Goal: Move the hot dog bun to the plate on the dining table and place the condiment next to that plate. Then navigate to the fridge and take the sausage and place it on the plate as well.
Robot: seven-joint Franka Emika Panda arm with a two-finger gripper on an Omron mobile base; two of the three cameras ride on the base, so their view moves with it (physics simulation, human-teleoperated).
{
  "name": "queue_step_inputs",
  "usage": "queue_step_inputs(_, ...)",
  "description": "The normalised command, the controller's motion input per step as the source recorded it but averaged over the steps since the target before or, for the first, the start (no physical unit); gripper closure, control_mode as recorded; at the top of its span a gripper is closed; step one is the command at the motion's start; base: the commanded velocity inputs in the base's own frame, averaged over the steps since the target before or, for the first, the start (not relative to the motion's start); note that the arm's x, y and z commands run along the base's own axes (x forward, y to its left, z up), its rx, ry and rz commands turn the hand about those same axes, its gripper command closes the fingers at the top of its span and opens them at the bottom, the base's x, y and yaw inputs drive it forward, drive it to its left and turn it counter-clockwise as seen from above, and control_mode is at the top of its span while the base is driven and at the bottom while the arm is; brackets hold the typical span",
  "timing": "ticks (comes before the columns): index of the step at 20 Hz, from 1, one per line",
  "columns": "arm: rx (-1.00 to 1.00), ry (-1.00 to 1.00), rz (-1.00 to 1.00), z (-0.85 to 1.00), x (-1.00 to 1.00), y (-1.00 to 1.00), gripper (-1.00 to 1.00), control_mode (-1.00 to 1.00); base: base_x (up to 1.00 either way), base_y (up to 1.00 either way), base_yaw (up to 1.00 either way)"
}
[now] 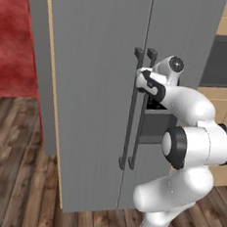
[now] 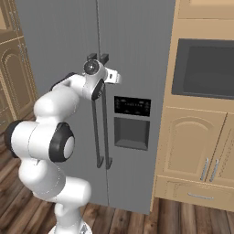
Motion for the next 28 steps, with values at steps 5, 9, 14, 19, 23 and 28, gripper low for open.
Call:
queue_step_inputs(5,0.00,0.00,0.00,-0.16,0.52,0.00,1.00,-1.00,0.00,0.00,0.00)
queue_step_inputs(9,0.00,0.01,0.00,-0.18,0.59,0.03,1.00,-1.00,0.00,0.00,0.00)
queue_step_inputs(14,-0.02,0.03,0.00,-0.13,0.25,0.00,1.00,-1.00,0.00,0.00,0.00)
queue_step_inputs(19,0.00,-0.01,-0.05,0.00,-0.53,-0.18,1.00,-1.00,0.00,0.00,0.00)
queue_step_inputs(23,0.00,-0.02,-0.06,0.00,-0.90,-0.36,1.00,-1.00,0.00,0.00,0.00)
queue_step_inputs(28,0.00,-0.03,-0.05,0.01,-0.93,-0.46,1.00,-1.00,0.00,0.00,0.00)
